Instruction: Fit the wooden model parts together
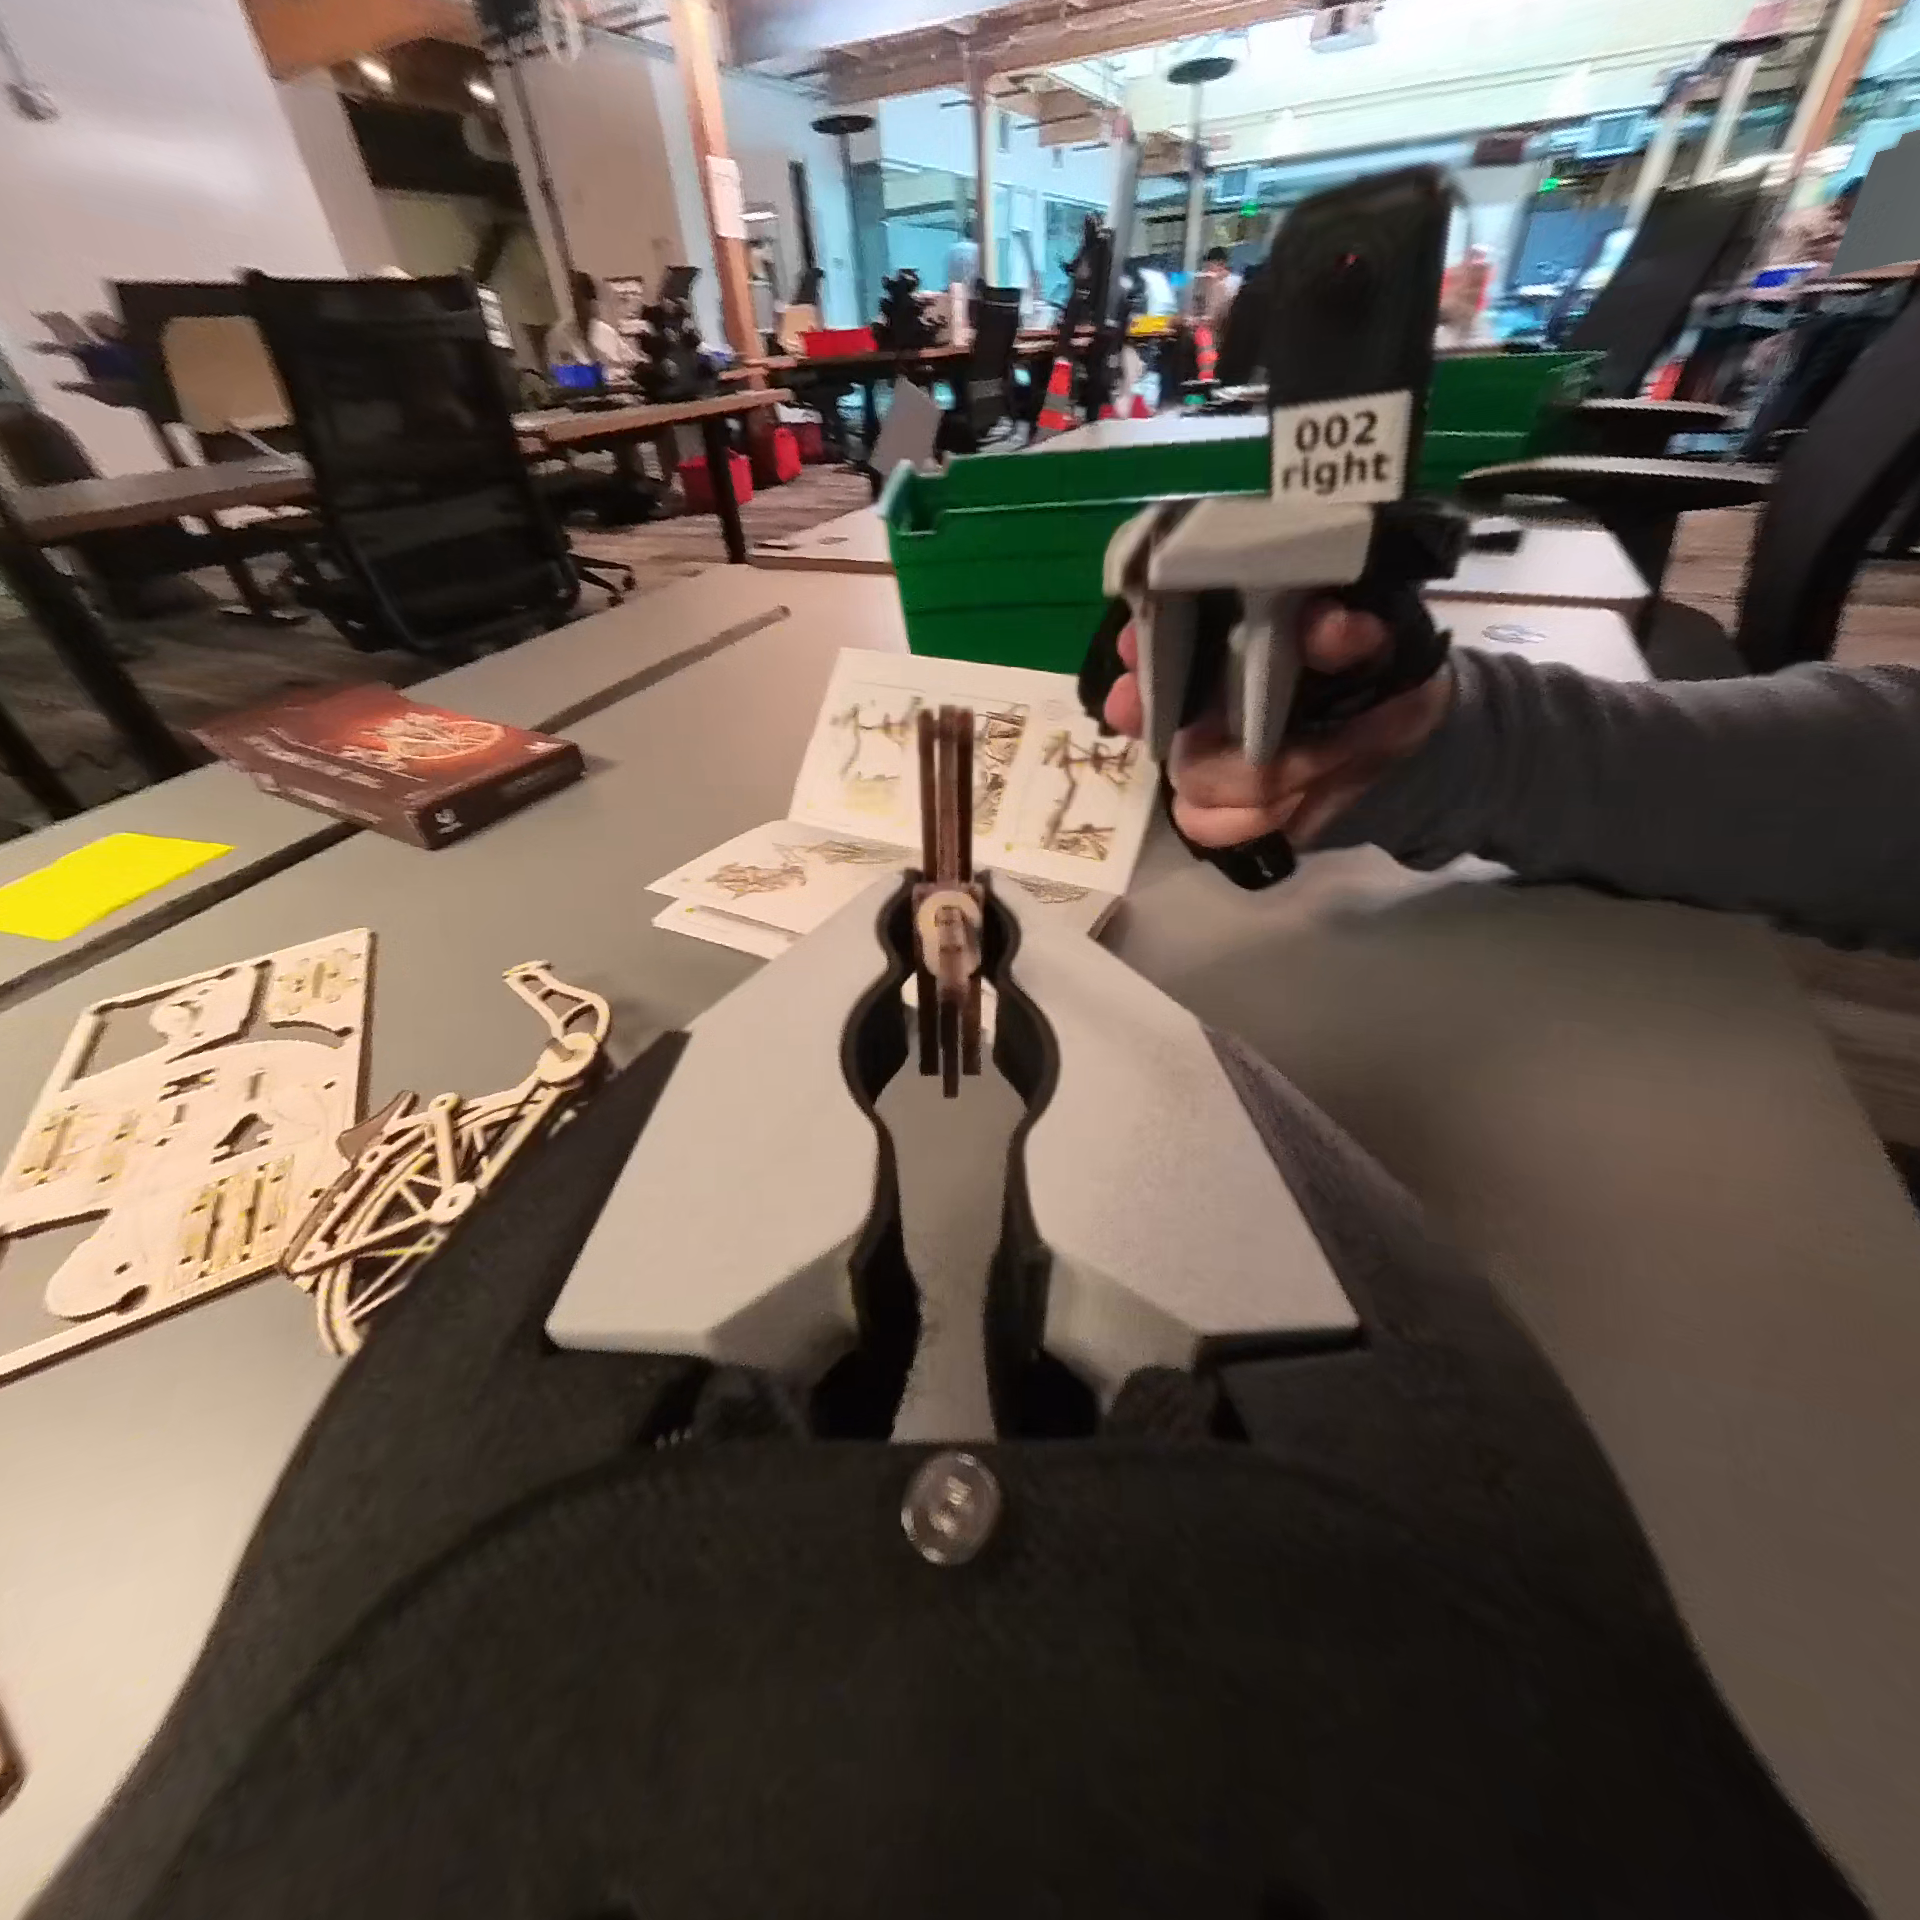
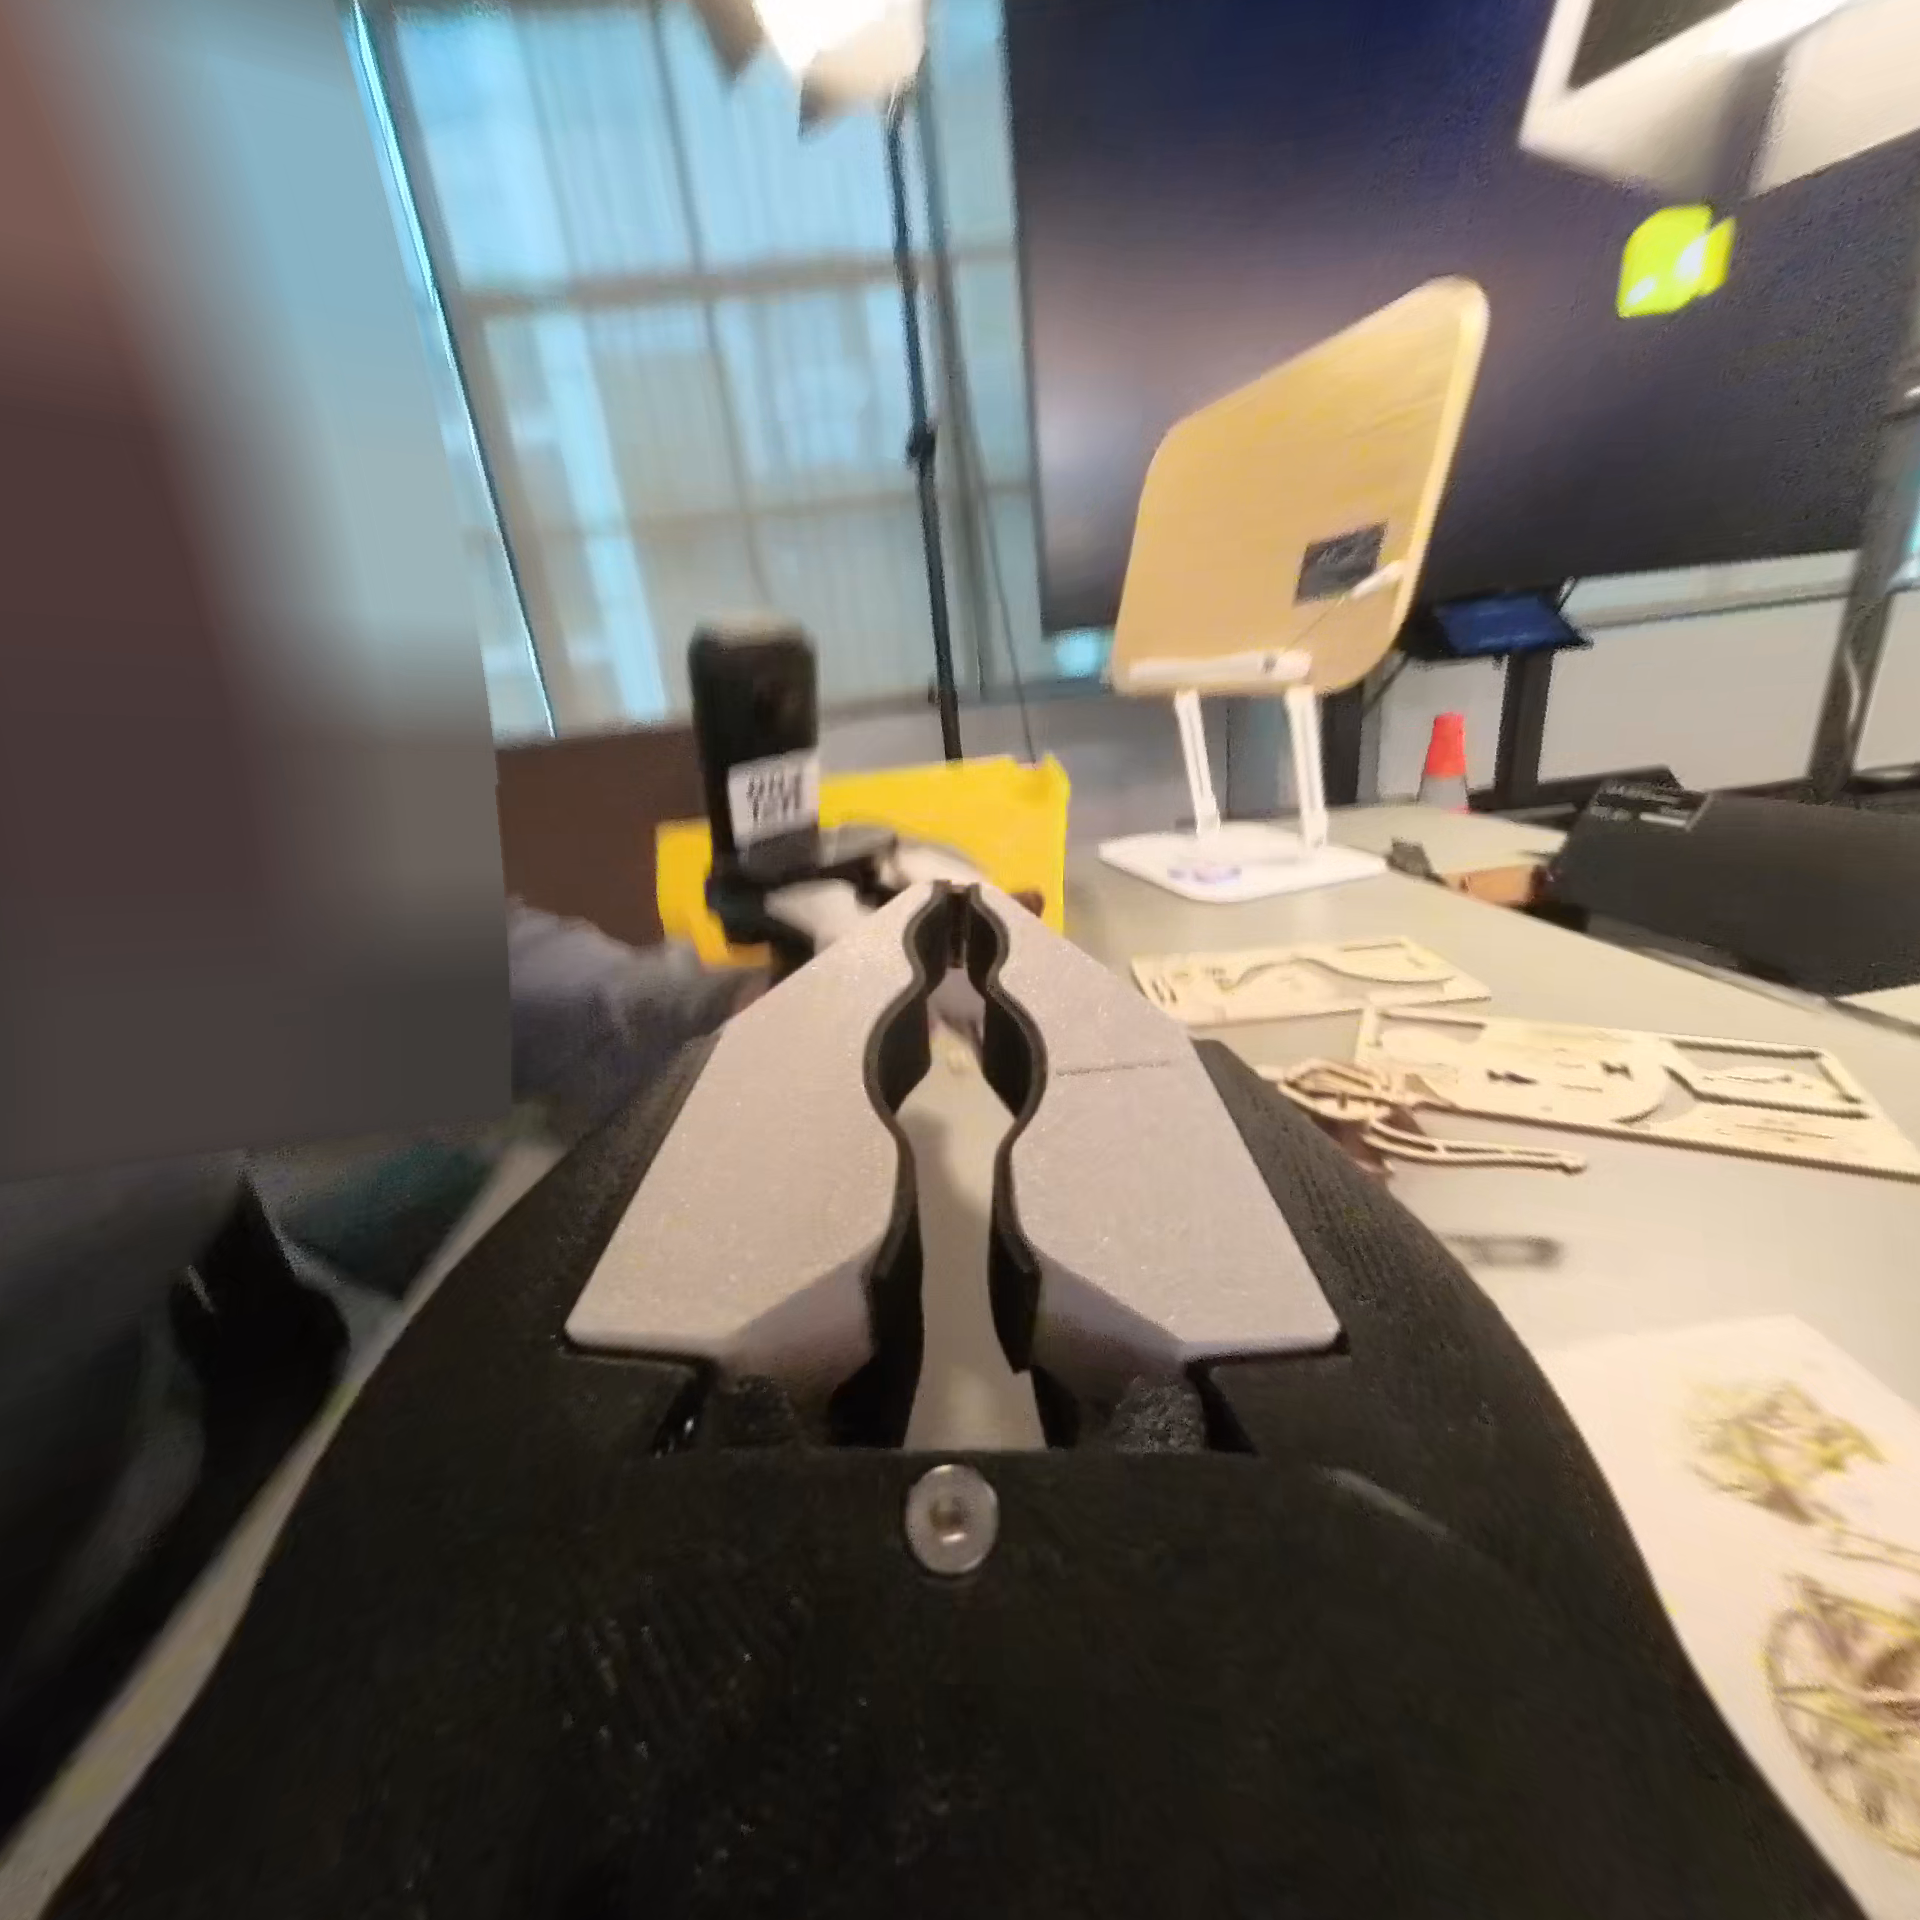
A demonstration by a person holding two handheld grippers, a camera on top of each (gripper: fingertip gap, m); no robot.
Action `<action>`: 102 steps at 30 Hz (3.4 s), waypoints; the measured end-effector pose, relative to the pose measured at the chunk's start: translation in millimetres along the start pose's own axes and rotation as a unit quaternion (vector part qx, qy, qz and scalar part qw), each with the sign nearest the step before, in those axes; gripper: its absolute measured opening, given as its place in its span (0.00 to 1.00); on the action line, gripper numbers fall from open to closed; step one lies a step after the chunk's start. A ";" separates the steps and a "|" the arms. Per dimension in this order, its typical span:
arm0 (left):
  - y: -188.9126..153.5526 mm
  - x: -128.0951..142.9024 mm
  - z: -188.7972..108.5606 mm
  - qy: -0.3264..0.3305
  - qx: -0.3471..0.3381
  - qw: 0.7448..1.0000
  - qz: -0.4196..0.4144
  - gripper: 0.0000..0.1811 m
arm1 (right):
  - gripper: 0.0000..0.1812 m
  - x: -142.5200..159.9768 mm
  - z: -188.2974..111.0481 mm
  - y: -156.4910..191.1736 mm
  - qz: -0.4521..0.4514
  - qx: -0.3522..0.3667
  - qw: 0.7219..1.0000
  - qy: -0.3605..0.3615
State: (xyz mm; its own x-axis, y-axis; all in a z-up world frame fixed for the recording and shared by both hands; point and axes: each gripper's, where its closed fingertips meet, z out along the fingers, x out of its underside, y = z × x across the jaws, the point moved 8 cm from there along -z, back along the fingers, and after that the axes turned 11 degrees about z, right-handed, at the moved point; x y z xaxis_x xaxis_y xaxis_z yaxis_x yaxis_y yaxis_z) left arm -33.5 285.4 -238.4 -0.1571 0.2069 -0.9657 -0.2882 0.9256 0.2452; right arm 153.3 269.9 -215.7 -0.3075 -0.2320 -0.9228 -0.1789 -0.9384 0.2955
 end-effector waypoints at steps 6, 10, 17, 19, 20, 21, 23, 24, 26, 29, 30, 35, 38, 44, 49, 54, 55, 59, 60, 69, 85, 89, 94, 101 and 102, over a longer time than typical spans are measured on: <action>20.0 16.0 -0.7 0.048 -0.011 0.995 -0.085 0.05 | 0.00 23.6 12.7 3.7 -0.079 0.031 0.981 0.176; 23.4 21.7 0.1 0.063 -0.027 0.994 -0.090 0.05 | 0.00 30.2 25.9 -1.8 -0.044 0.049 0.978 0.199; 6.5 22.0 8.0 0.092 0.024 0.995 -0.022 0.05 | 0.00 61.8 42.5 1.1 -0.112 0.062 0.934 0.333; 4.4 24.2 8.5 0.115 0.013 0.993 -0.016 0.05 | 0.00 67.2 49.7 -0.3 -0.120 0.080 0.925 0.351; 2.7 25.3 7.8 0.128 0.008 0.992 -0.012 0.05 | 0.00 69.2 53.2 -1.1 -0.124 0.090 0.922 0.356; 0.7 26.6 6.5 0.142 0.000 0.990 -0.009 0.05 | 0.00 71.1 56.5 -1.5 -0.125 0.098 0.918 0.362; -3.5 28.1 2.4 0.163 -0.024 0.986 -0.004 0.05 | 0.00 74.6 62.0 -2.6 -0.133 0.115 0.911 0.373; -6.1 29.0 0.2 0.174 -0.033 0.984 -0.001 0.05 | 0.00 76.4 64.4 -2.6 -0.137 0.120 0.907 0.379; -10.6 31.4 -4.3 0.200 -0.050 0.979 0.005 0.07 | 0.00 80.3 67.9 -2.7 -0.146 0.128 0.899 0.391; -16.2 33.9 -10.3 0.226 -0.068 0.972 0.015 0.06 | 0.00 85.6 72.6 -2.2 -0.152 0.135 0.895 0.398; -17.4 35.1 -11.4 0.235 -0.072 0.969 0.018 0.05 | 0.00 87.2 74.0 -2.2 -0.153 0.136 0.894 0.399; -20.5 40.4 -15.5 0.274 -0.086 0.958 0.011 0.10 | 0.00 97.3 76.8 -0.7 -0.162 0.137 0.883 0.418; -25.2 39.5 -28.7 0.273 -0.097 0.957 -0.017 0.24 | 0.00 99.9 75.5 0.0 -0.168 0.137 0.880 0.423; -46.3 41.4 -69.5 0.292 -0.131 0.943 -0.088 0.26 | 0.00 94.4 73.7 0.6 -0.157 0.134 0.892 0.403; -50.3 47.7 -75.5 0.321 -0.122 0.932 -0.120 0.18 | 0.00 95.0 72.5 5.4 -0.152 0.125 0.896 0.399; -51.3 48.9 -74.3 0.329 -0.111 0.931 -0.109 0.12 | 0.00 87.2 74.4 18.5 -0.087 0.113 0.929 0.341; -52.0 48.7 -73.8 0.330 -0.108 0.932 -0.106 0.11 | 0.00 84.9 77.0 21.6 -0.058 0.112 0.940 0.318; -52.2 48.7 -73.1 0.330 -0.109 0.932 -0.106 0.07 | 0.00 83.6 87.1 31.1 0.039 0.115 0.960 0.253; -52.2 48.7 -72.7 0.330 -0.109 0.932 -0.107 0.04 | 0.00 84.3 88.9 32.8 0.057 0.115 0.962 0.241; -58.4 36.2 -68.2 0.285 -0.095 0.943 -0.142 0.00 | 0.00 77.8 83.0 45.2 0.077 0.162 0.973 0.146; -72.5 -7.7 -29.7 0.225 -0.130 0.953 -0.158 0.00 | 0.00 69.9 54.0 51.7 0.128 0.208 0.970 0.011; -71.7 -11.5 -27.0 0.221 -0.123 0.954 -0.163 0.00 | 0.00 67.4 51.1 52.7 0.103 0.218 0.971 0.006; -71.3 -15.4 -29.9 0.230 -0.127 0.952 -0.156 0.00 | 0.00 67.3 54.3 55.9 0.067 0.224 0.972 0.008; -68.4 -25.4 -32.8 0.223 -0.120 0.955 -0.157 0.01 | 0.00 68.1 59.9 56.6 0.025 0.250 0.967 0.033; -67.6 -24.4 -32.8 0.224 -0.123 0.955 -0.153 0.00 | 0.00 68.3 59.4 56.3 0.037 0.249 0.967 0.029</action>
State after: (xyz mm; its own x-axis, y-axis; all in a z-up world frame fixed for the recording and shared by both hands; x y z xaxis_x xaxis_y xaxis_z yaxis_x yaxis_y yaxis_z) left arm -41.2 207.4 -228.6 -0.4032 -0.2680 -0.8750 -0.5899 0.8071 0.0246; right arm 66.7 216.4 -247.4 -0.2859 -0.3208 -0.9030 -0.5917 -0.6821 0.4297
